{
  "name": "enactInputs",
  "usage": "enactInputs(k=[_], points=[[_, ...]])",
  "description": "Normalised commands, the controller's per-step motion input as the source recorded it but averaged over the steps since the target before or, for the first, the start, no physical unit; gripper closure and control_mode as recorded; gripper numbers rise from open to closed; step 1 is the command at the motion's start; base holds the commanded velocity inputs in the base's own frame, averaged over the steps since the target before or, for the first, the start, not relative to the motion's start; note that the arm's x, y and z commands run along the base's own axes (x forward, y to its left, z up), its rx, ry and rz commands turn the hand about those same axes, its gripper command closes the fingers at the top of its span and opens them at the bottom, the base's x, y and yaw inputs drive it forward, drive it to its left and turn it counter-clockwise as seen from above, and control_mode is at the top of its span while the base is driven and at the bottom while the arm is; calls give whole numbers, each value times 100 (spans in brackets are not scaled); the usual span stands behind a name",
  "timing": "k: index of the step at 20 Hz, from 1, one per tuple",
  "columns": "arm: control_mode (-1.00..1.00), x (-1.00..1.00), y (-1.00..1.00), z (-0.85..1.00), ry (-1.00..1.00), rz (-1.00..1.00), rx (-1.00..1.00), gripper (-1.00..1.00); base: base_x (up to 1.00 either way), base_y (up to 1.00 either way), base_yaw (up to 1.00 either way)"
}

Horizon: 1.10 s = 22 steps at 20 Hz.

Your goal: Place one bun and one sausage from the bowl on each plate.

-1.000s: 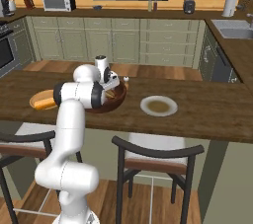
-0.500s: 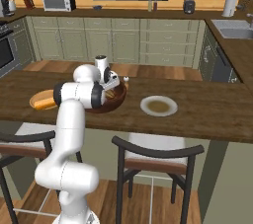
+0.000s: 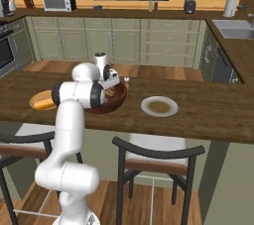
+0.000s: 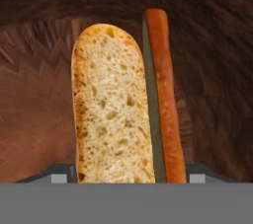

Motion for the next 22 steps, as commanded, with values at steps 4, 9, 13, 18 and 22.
enactInputs(k=[4, 9, 13, 18, 22], points=[[-100, -31, 0, 83, 0, -3, 0, 100, 0, 0, 0], [-100, -55, -40, 60, 0, 0, -2, 100, 0, 0, 0], [-100, -75, -71, 44, 0, -9, 0, 100, 0, 0, 0], [-100, -66, -73, 38, 0, -35, 0, 100, 0, 0, 0], [-100, -57, -77, 21, 0, -51, 2, 100, 0, 0, 0]])
